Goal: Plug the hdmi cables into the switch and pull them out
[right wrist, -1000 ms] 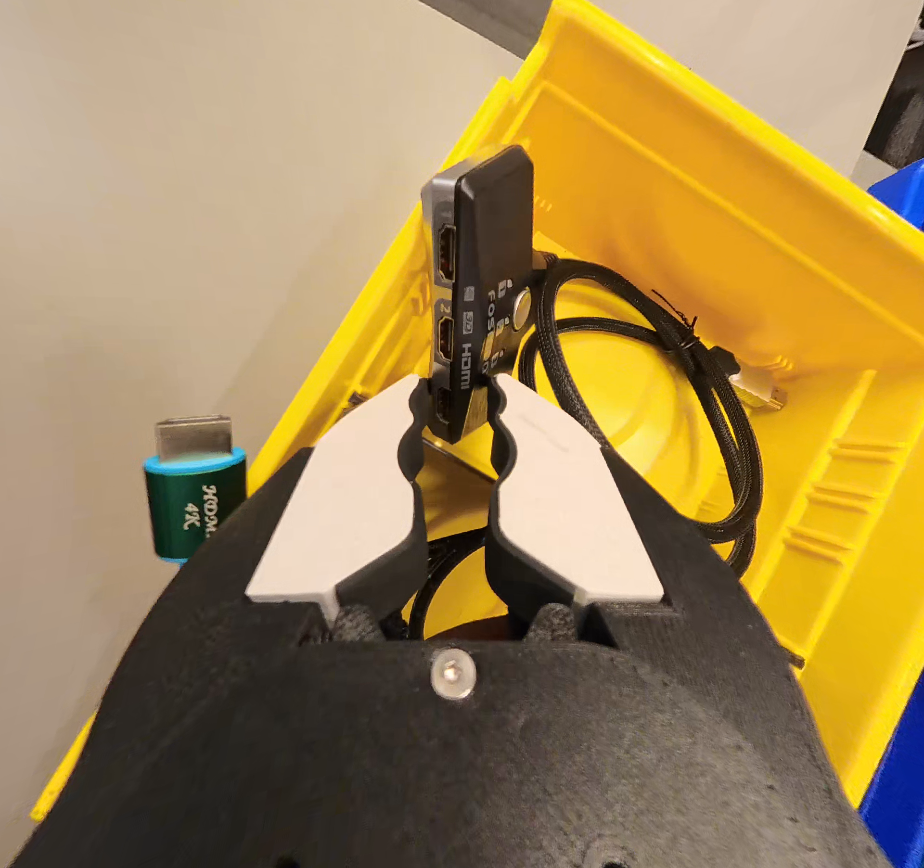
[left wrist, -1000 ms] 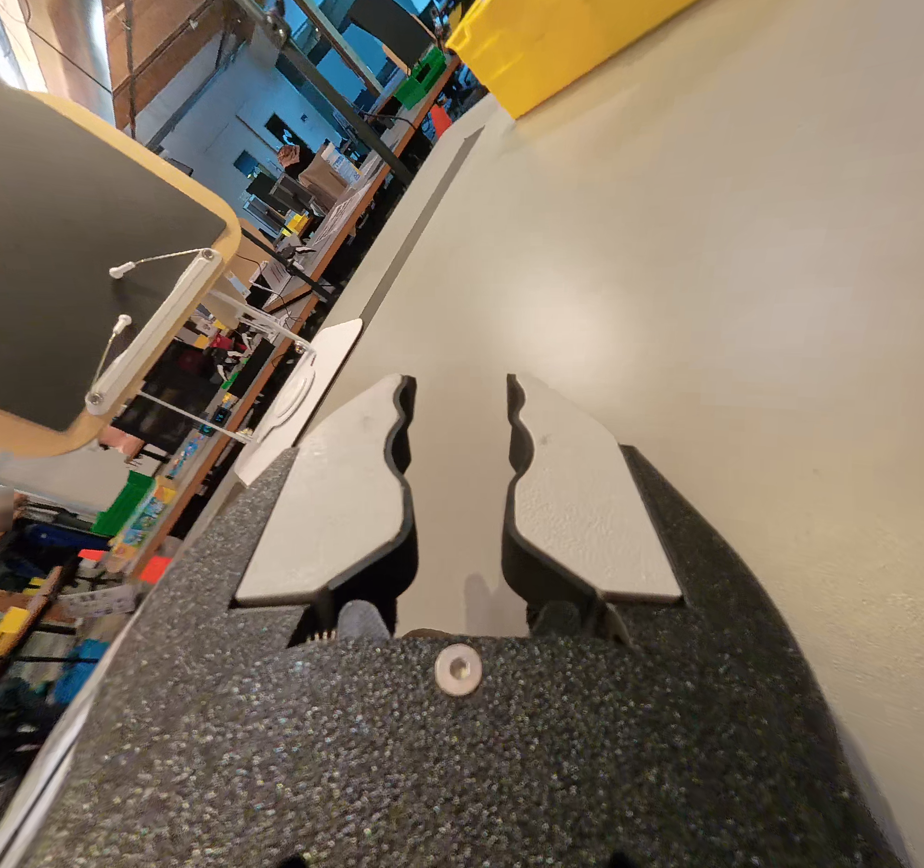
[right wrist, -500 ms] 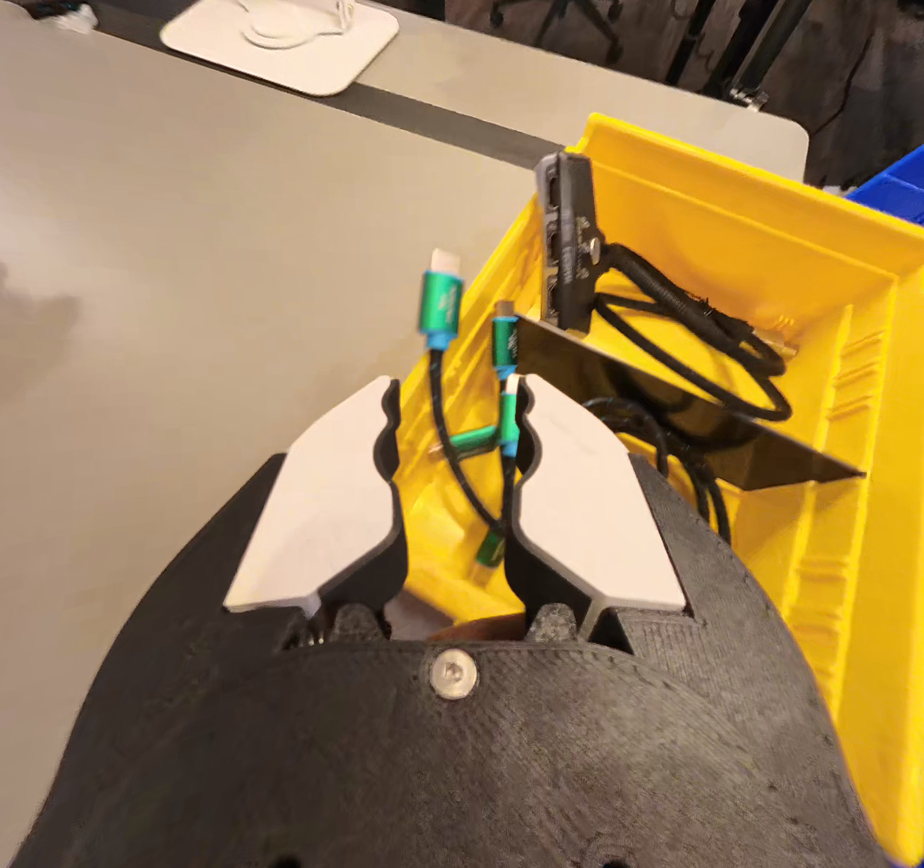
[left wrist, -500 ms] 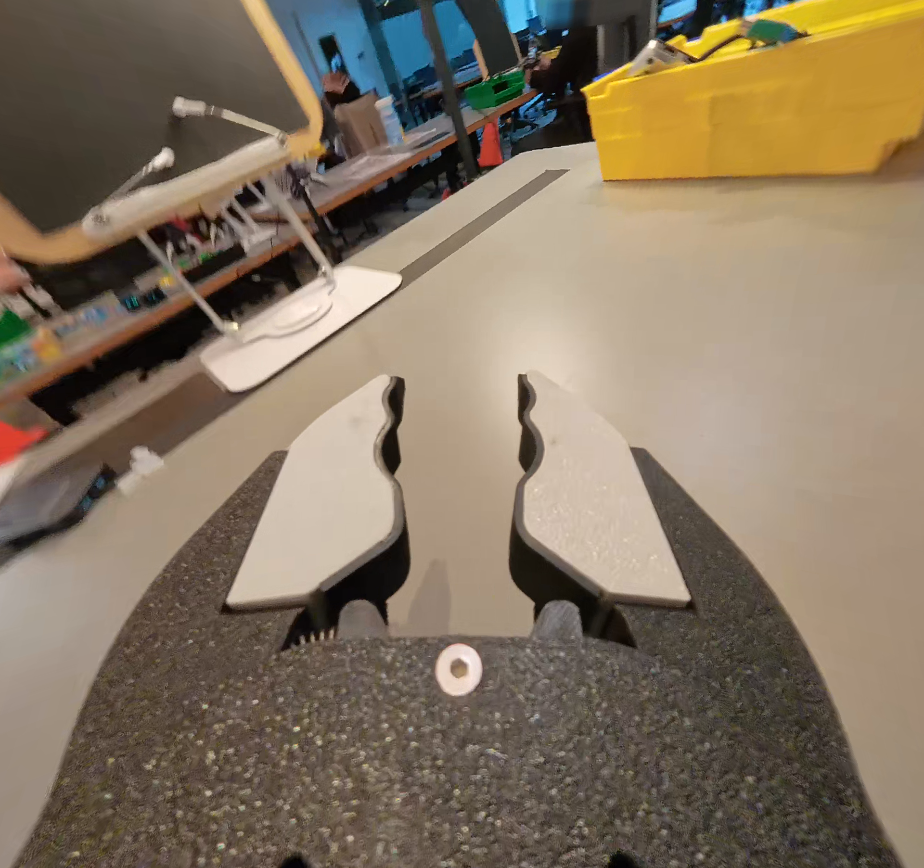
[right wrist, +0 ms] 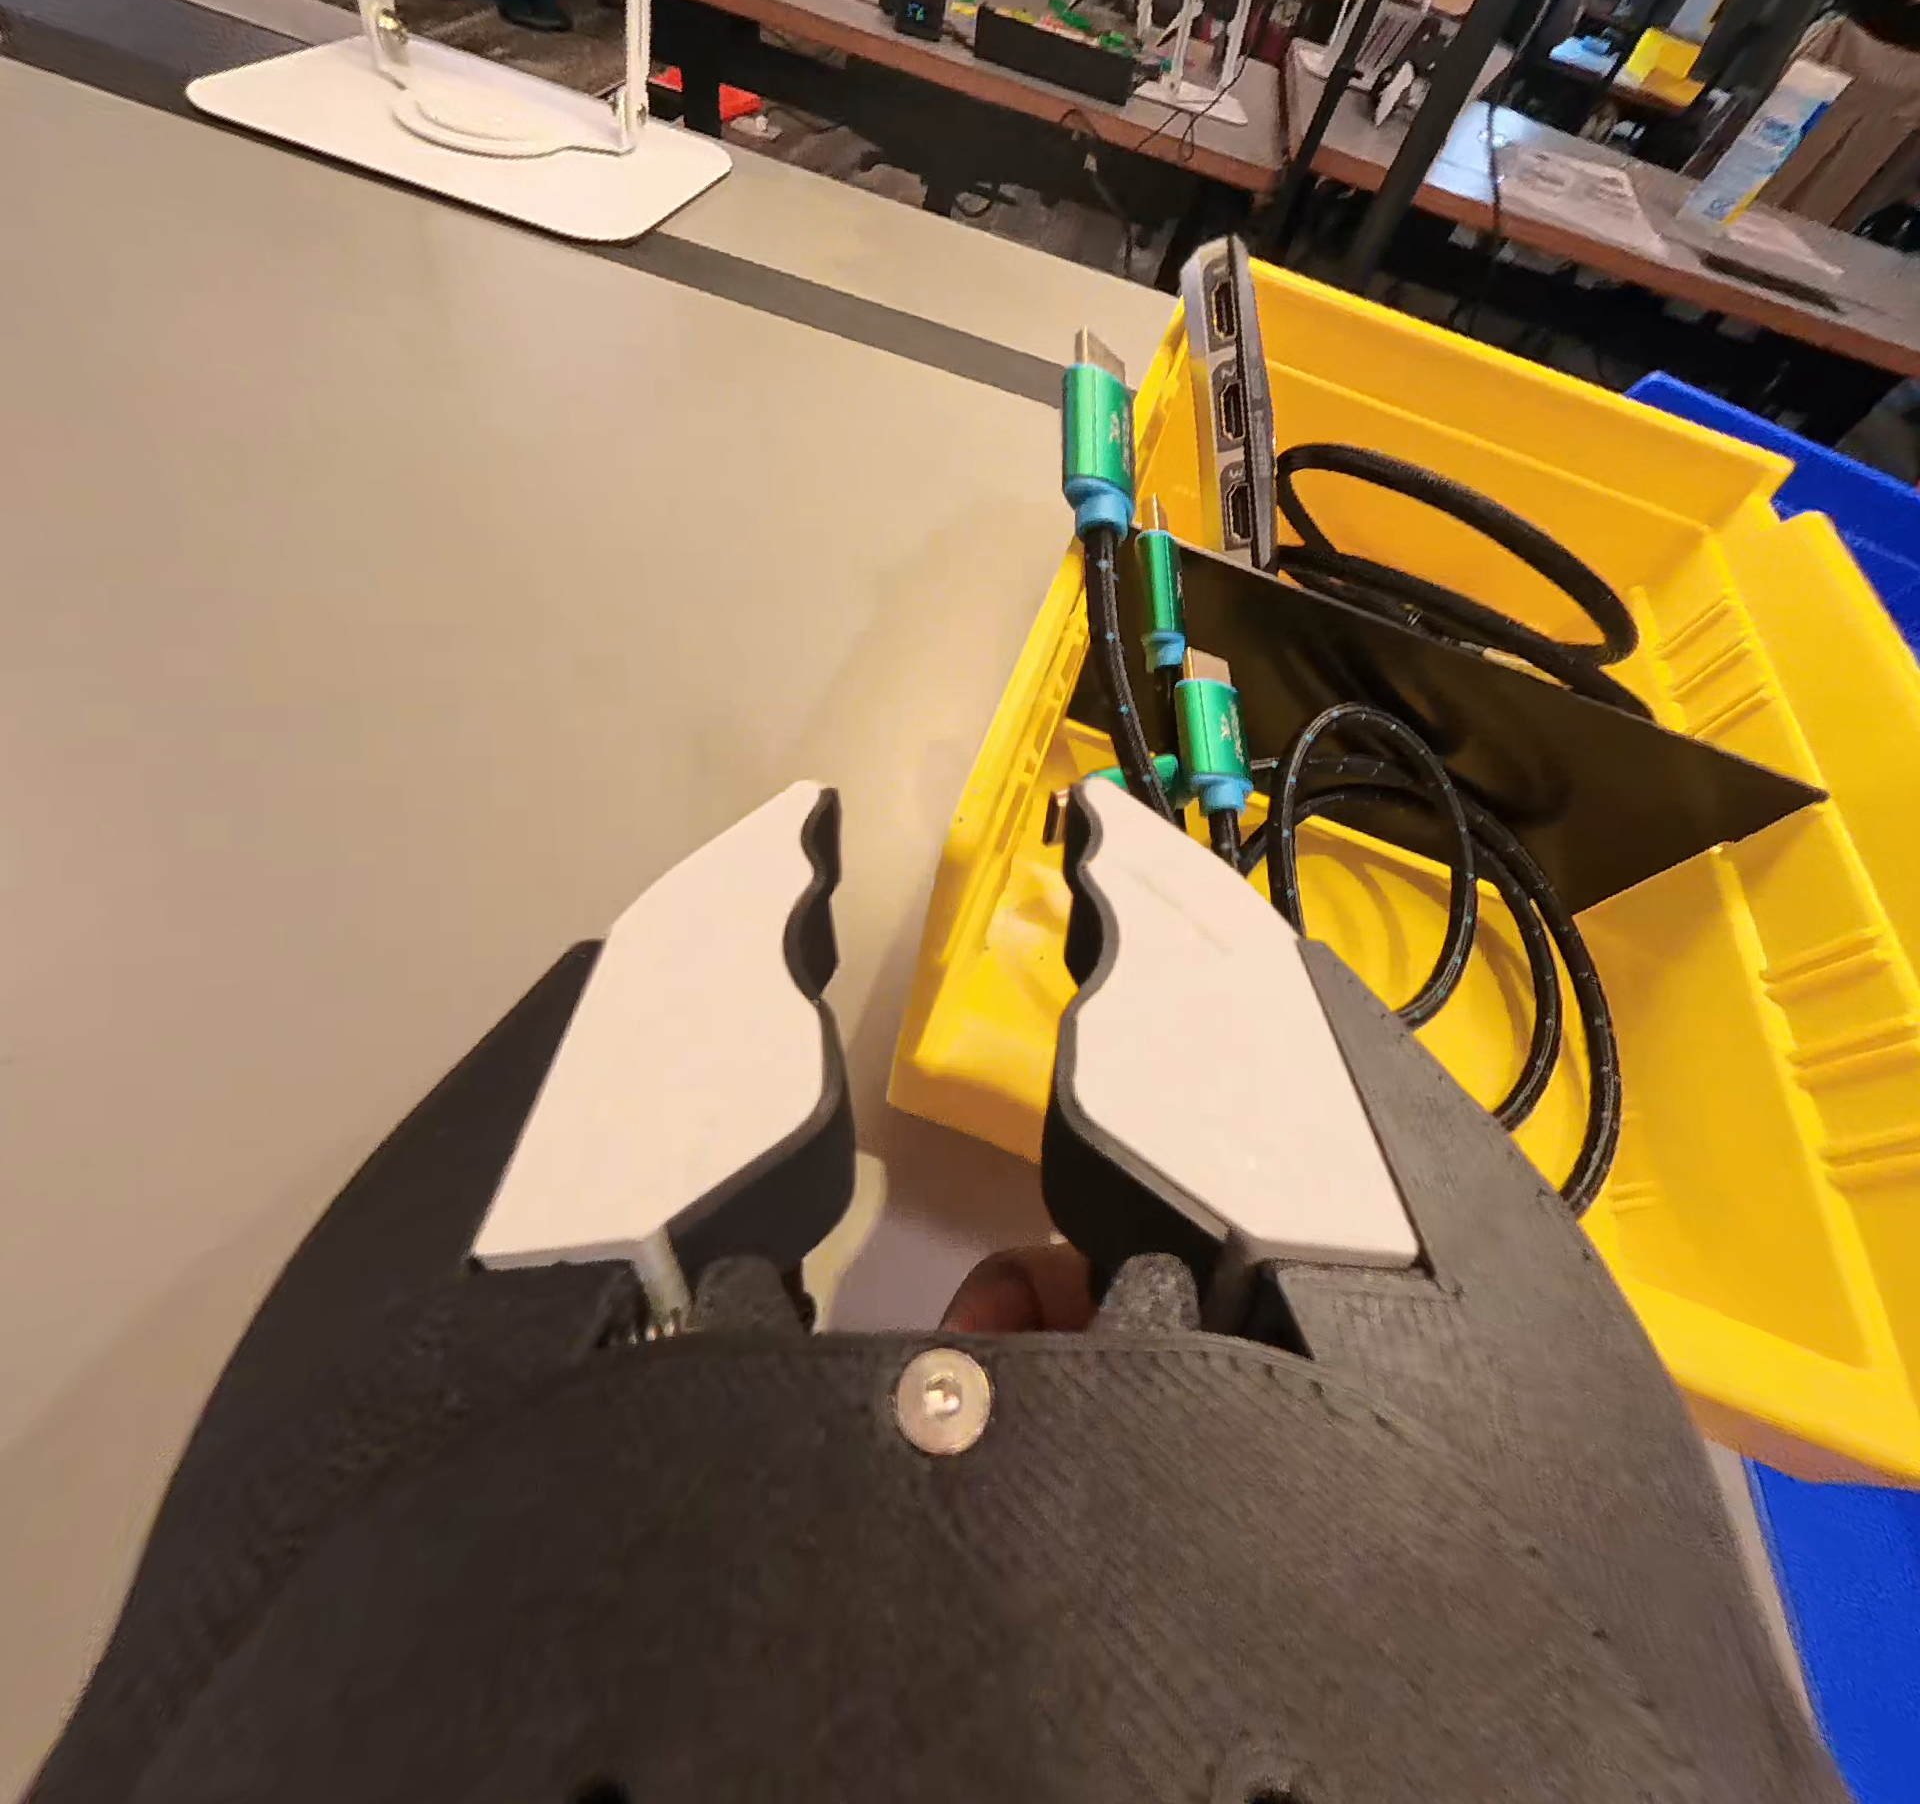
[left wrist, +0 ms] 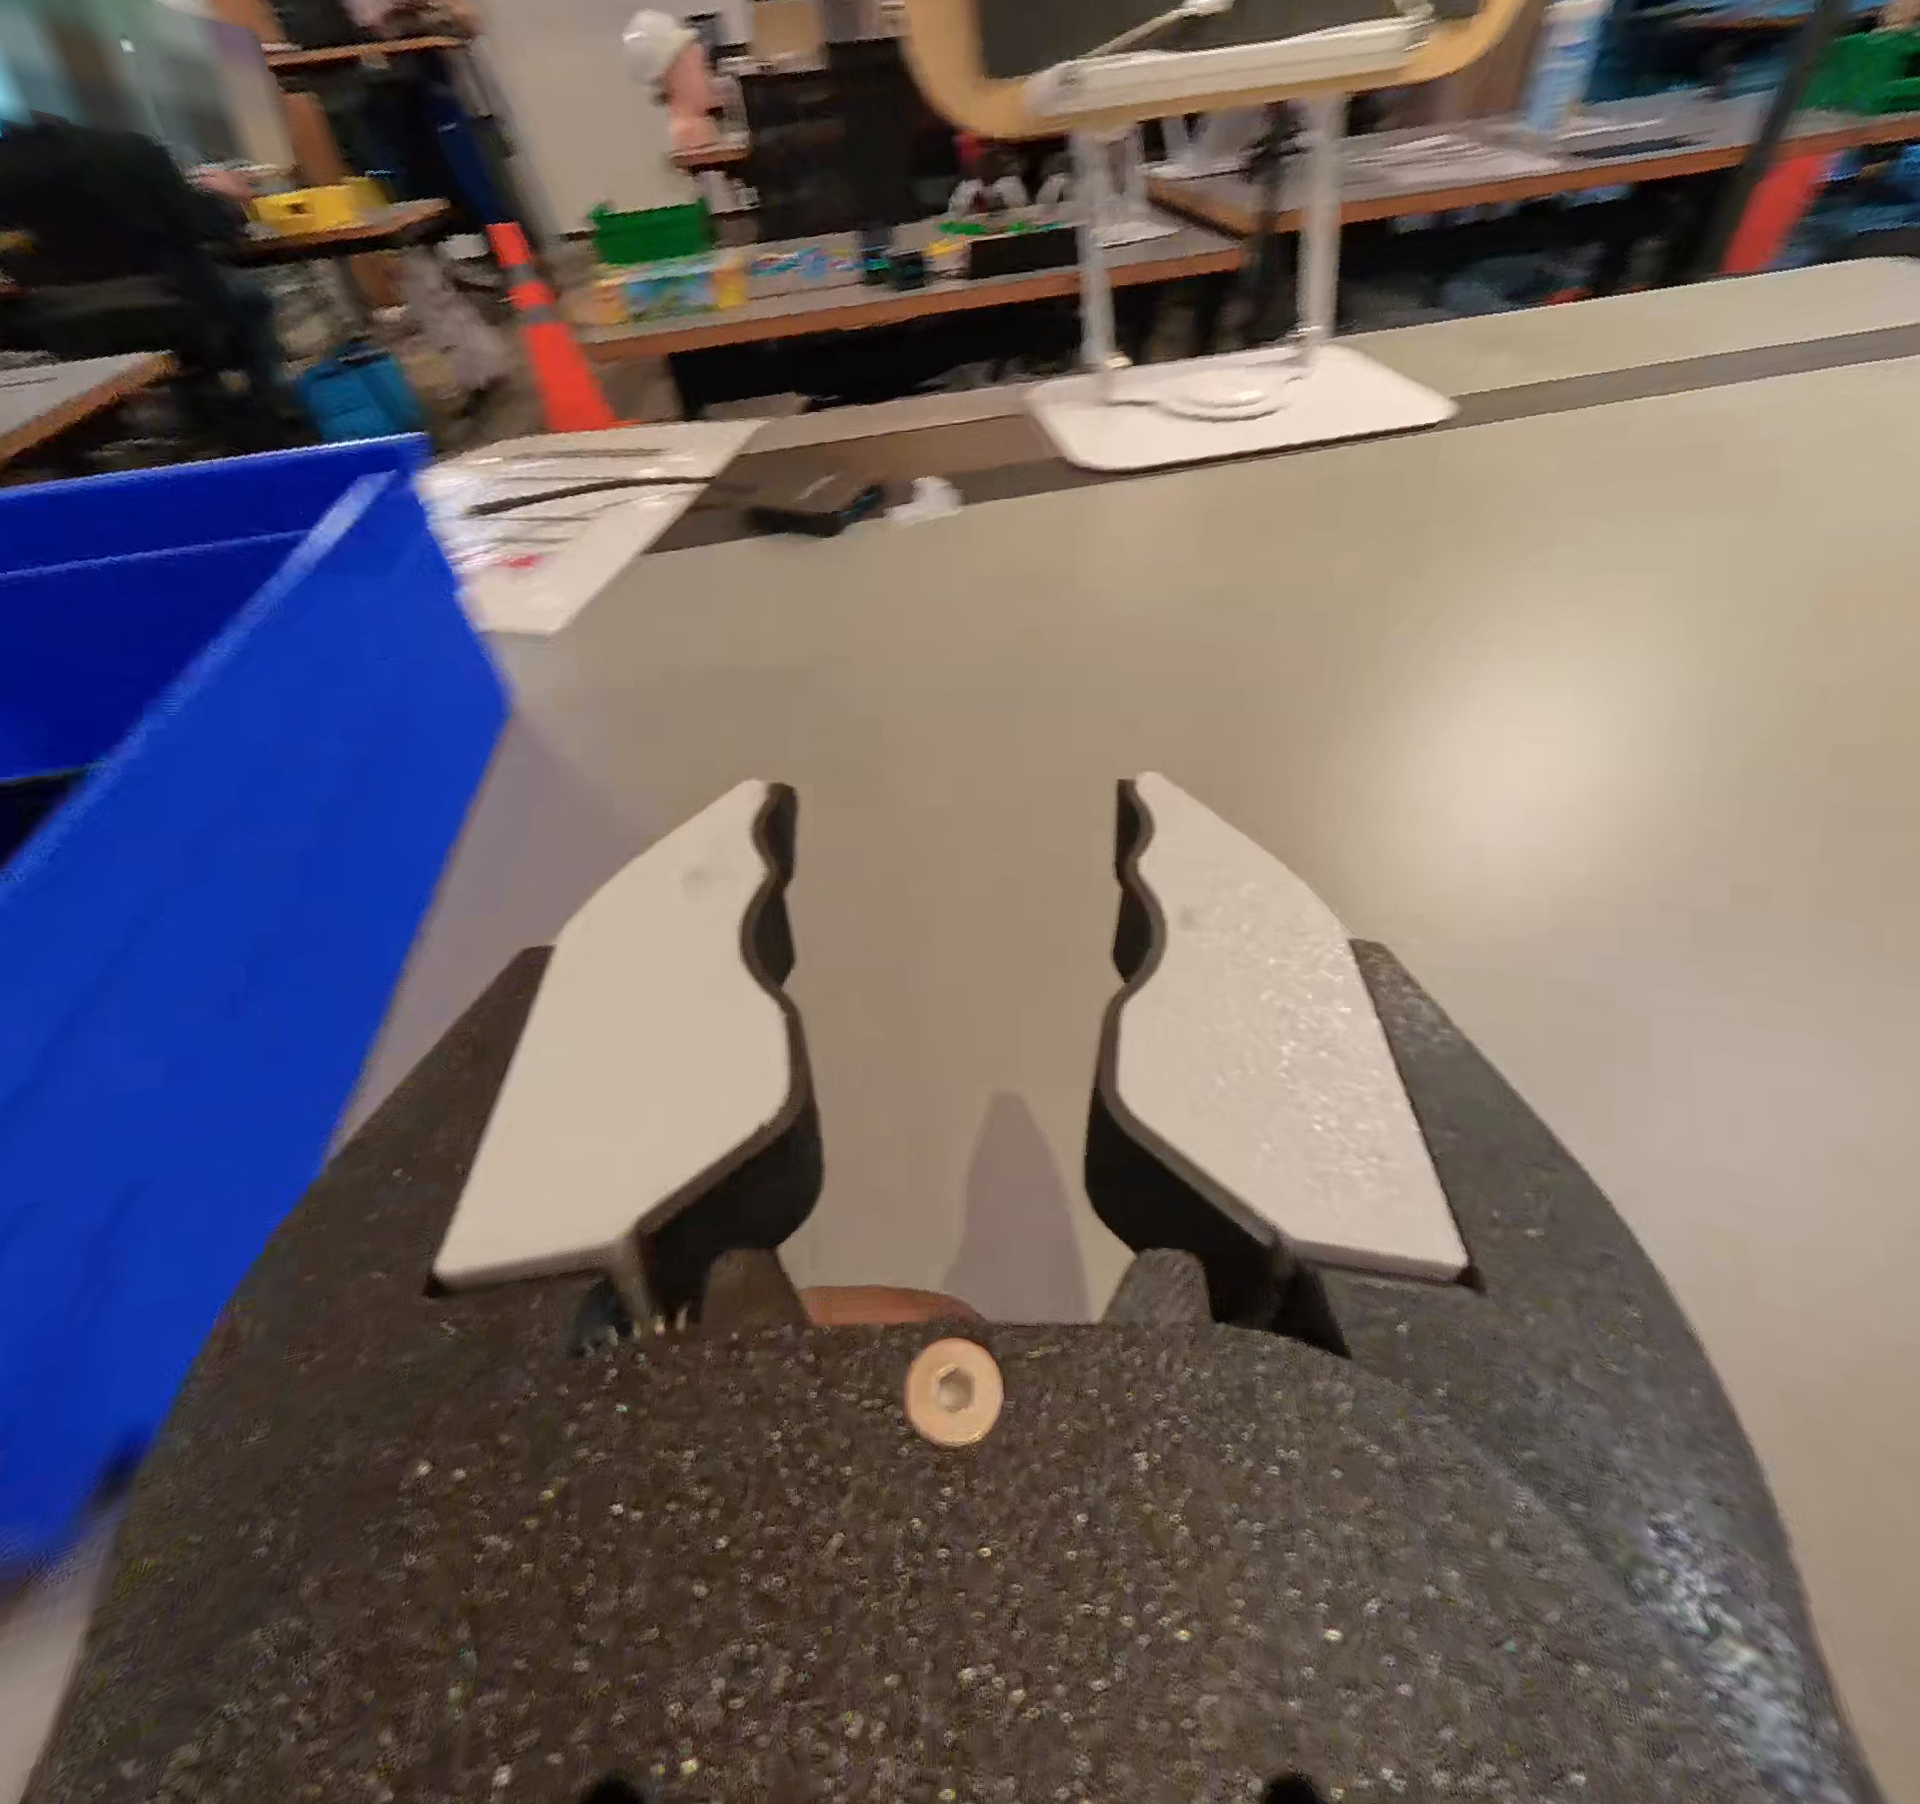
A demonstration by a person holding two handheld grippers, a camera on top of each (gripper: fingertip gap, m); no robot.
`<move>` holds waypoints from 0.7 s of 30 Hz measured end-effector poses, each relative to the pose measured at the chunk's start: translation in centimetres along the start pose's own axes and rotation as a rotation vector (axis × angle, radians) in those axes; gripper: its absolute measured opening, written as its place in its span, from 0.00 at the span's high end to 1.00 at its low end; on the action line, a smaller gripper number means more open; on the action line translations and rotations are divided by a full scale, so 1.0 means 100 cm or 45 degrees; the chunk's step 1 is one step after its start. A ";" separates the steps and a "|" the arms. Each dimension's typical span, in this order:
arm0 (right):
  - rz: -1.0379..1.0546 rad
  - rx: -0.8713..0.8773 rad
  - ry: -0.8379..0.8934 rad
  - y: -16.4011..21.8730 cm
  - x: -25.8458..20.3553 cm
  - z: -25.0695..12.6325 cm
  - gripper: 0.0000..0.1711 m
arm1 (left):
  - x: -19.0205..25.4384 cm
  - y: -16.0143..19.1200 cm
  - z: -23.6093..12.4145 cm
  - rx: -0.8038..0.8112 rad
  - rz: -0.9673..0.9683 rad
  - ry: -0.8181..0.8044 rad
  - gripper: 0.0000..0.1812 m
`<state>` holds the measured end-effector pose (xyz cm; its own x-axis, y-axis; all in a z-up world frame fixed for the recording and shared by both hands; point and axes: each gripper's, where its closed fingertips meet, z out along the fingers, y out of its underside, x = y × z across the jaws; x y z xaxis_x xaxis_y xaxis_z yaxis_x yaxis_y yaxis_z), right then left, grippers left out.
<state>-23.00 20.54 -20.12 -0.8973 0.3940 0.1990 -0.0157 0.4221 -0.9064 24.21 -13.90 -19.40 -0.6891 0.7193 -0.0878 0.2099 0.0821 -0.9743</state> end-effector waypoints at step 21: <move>-0.077 0.029 0.087 -0.005 0.007 0.013 0.92 | -0.164 0.038 -0.035 -0.227 0.119 -0.508 0.86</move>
<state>-24.20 19.49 -20.00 -0.8622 0.4235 0.2777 -0.0795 0.4283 -0.9001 38.68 -22.98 -20.93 -0.8678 0.4099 -0.2809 0.3760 0.1720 -0.9105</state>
